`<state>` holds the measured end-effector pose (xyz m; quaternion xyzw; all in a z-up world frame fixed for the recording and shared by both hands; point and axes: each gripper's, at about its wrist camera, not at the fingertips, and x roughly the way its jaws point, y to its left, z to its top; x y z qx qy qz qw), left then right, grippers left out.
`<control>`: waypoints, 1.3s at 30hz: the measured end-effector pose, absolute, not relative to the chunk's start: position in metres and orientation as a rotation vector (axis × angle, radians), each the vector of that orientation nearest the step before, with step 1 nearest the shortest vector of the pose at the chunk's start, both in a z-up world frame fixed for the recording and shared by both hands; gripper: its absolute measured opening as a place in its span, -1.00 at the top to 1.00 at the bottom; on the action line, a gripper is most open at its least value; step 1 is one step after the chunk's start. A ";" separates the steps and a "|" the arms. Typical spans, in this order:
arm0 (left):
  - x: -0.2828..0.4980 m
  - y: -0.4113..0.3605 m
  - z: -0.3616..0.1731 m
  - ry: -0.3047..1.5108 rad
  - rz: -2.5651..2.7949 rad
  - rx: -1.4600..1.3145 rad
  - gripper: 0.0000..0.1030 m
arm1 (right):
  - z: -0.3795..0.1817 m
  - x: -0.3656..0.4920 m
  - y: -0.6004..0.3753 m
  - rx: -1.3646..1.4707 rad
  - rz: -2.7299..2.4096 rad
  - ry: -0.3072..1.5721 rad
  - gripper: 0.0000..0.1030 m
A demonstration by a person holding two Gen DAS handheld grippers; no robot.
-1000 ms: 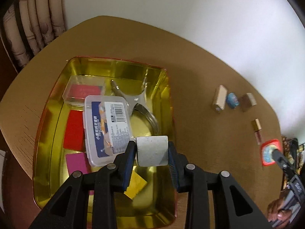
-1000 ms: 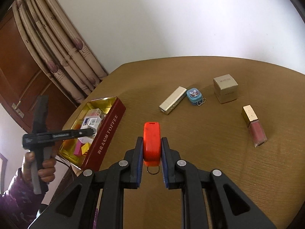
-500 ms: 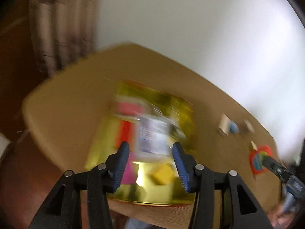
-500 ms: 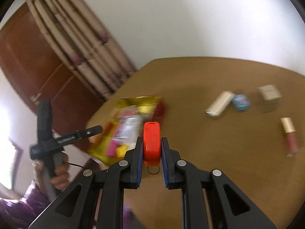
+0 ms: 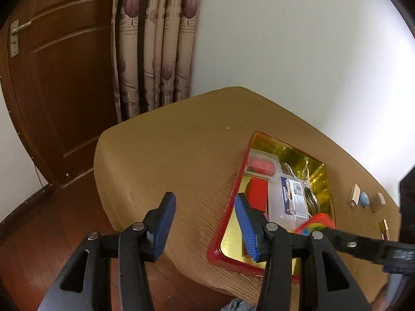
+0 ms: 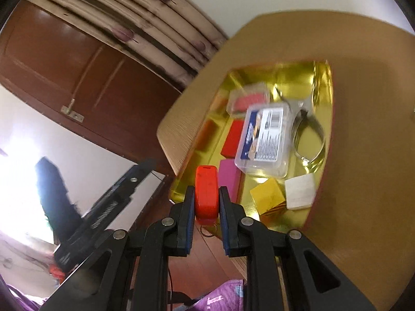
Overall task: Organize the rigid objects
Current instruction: 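Release the white cube and red tape measure into the tin, opening both tools, then grasp the silver ribbed lighter with left tool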
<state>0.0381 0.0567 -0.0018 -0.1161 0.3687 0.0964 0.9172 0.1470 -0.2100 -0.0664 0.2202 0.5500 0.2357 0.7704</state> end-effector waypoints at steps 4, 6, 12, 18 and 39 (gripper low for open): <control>0.039 0.053 -0.002 0.755 0.177 -0.223 0.06 | -0.083 0.152 -0.201 0.451 0.471 1.230 0.68; 0.039 0.052 -0.002 0.750 0.177 -0.216 0.06 | -0.086 0.154 -0.198 0.424 0.454 1.233 0.63; 0.041 0.056 -0.004 0.769 0.172 -0.240 0.06 | -0.084 0.157 -0.197 0.380 0.425 1.217 0.43; 0.039 0.050 -0.002 0.747 0.175 -0.199 0.06 | -0.041 0.130 -0.234 0.266 0.333 0.988 0.07; 0.086 -0.175 0.025 0.857 -0.498 0.074 0.02 | -0.080 -0.065 -0.565 0.065 -0.561 0.947 -0.49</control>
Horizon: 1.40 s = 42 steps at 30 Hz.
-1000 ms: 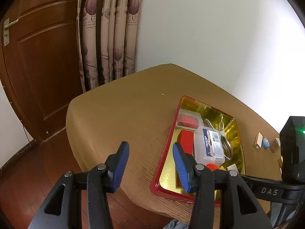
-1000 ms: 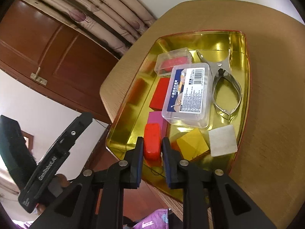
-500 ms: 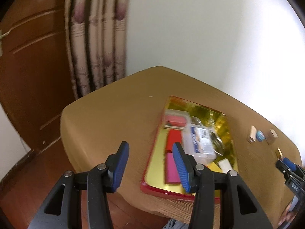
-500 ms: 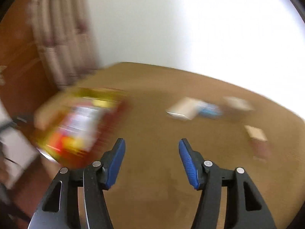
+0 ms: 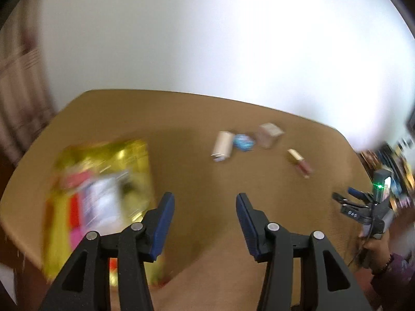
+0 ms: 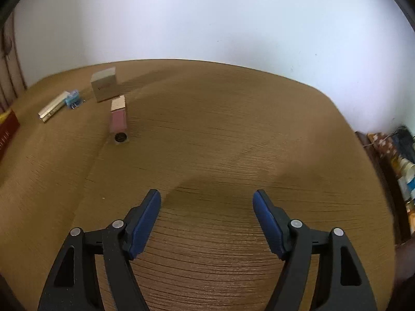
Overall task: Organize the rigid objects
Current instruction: 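Grasp the silver ribbed lighter with left tool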
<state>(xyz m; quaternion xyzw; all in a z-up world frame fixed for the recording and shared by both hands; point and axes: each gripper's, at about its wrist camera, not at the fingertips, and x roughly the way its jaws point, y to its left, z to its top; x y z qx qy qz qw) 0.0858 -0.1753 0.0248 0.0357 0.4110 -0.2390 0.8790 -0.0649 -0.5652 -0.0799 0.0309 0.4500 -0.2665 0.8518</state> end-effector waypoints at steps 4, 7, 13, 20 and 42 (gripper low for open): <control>0.135 -0.243 0.013 0.885 -0.547 0.231 0.00 | -0.075 -0.073 -0.567 0.101 -0.521 0.919 -0.57; 0.165 -0.280 -0.005 0.918 -0.530 0.344 0.00 | -0.070 -0.081 -0.564 0.145 -0.493 0.893 -0.57; 0.202 -0.320 -0.043 0.979 -0.533 0.476 0.00 | -0.067 -0.087 -0.571 0.206 -0.438 0.866 -0.58; 0.239 -0.328 -0.068 1.069 -0.561 0.481 0.00 | -0.073 -0.080 -0.570 0.220 -0.399 0.874 -0.58; 0.221 -0.291 -0.081 1.092 -0.500 0.207 0.43 | -0.075 -0.064 -0.565 0.211 -0.317 0.911 -0.58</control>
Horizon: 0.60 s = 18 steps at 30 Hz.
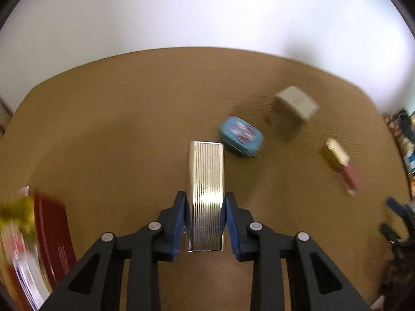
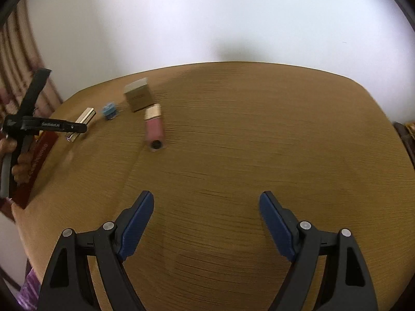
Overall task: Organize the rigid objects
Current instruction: 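Grasp the silver ribbed lighter with left tool, then carry the lighter over the tin with left tool while right tool grasps the lip gloss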
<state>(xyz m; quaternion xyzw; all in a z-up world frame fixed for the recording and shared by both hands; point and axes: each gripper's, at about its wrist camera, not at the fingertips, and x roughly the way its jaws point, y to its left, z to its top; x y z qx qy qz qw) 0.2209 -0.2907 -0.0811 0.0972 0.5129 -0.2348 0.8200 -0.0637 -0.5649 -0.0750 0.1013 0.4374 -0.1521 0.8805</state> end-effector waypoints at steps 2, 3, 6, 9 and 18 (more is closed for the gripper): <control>0.198 -0.282 -0.067 1.061 -0.517 0.166 0.43 | -0.071 -0.051 -0.560 0.199 -0.277 0.913 -0.58; 0.185 -0.278 -0.059 1.045 -0.528 0.148 0.43 | -0.068 -0.043 -0.557 0.201 -0.246 0.909 -0.57; 0.149 -0.264 -0.040 1.017 -0.542 0.085 0.43 | -0.060 -0.015 -0.551 0.190 -0.202 0.894 -0.56; 0.109 -0.249 -0.019 1.007 -0.535 0.029 0.43 | -0.062 0.015 -0.547 0.161 -0.179 0.922 -0.55; 0.060 -0.154 0.024 0.937 -0.353 -0.090 0.42 | -0.086 0.078 -0.542 0.053 -0.210 1.035 -0.33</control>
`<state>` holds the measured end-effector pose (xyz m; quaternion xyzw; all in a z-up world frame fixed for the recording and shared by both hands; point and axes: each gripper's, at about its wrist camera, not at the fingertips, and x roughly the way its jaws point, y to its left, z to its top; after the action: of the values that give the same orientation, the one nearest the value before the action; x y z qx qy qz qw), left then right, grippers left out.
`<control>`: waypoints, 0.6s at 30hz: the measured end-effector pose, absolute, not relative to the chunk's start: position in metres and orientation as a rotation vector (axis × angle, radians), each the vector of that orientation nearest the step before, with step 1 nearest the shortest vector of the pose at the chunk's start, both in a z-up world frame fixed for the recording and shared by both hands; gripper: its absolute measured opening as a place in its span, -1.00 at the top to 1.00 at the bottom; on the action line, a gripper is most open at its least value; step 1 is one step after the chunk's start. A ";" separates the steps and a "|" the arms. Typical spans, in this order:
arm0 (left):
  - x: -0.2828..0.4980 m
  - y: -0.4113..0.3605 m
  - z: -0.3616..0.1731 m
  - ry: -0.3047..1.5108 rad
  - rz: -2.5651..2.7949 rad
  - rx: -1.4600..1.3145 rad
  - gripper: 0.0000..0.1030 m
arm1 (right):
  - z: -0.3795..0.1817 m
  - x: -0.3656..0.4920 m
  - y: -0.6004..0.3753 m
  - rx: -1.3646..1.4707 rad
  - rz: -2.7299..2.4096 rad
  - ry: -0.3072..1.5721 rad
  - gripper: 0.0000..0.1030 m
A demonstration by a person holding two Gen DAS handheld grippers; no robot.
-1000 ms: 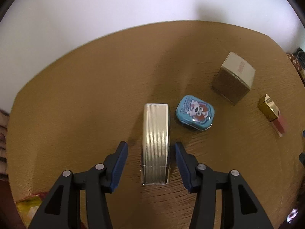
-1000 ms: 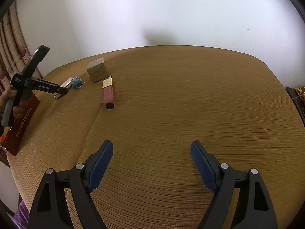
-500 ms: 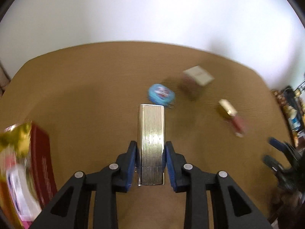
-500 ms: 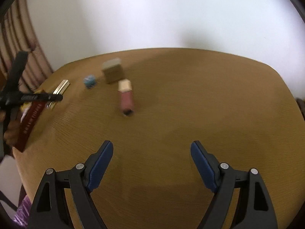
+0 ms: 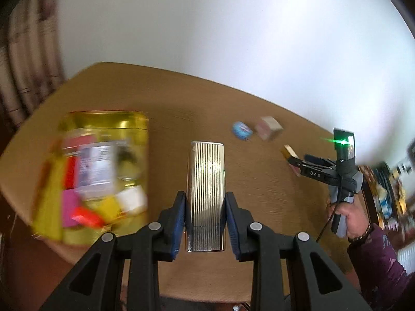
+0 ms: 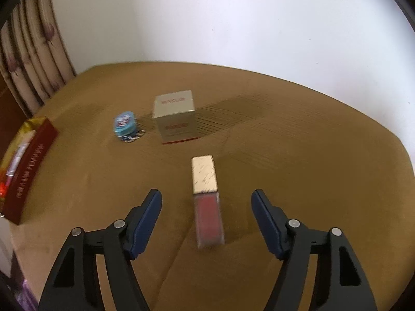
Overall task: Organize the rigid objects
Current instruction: 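Carry the lighter over the tin with left tool while right tool grasps the lip gloss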
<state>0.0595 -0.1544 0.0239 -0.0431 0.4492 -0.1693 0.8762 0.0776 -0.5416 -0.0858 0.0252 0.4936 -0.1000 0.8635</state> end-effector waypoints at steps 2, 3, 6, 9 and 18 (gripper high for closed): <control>0.051 -0.128 0.033 0.916 -0.288 -0.095 0.43 | -0.093 0.087 -0.545 0.044 -0.224 1.070 -0.18; 0.047 -0.114 0.038 0.905 -0.253 -0.098 0.42 | -0.096 0.091 -0.547 0.051 -0.225 1.088 0.09; 0.033 -0.068 0.046 0.902 -0.149 -0.097 0.42 | -0.099 0.098 -0.546 0.018 -0.227 1.111 0.64; 0.034 -0.033 0.043 0.914 -0.065 -0.096 0.42 | -0.099 0.101 -0.543 -0.004 -0.232 1.132 0.65; 0.079 -0.011 0.015 0.968 -0.048 -0.038 0.42 | -0.073 0.079 -0.533 0.109 -0.188 1.087 0.65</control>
<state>0.0790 -0.0110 0.0153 -0.0181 0.4651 -0.0231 0.8848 0.0788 -0.5330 -0.0730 0.0517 0.5160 -0.0893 0.8503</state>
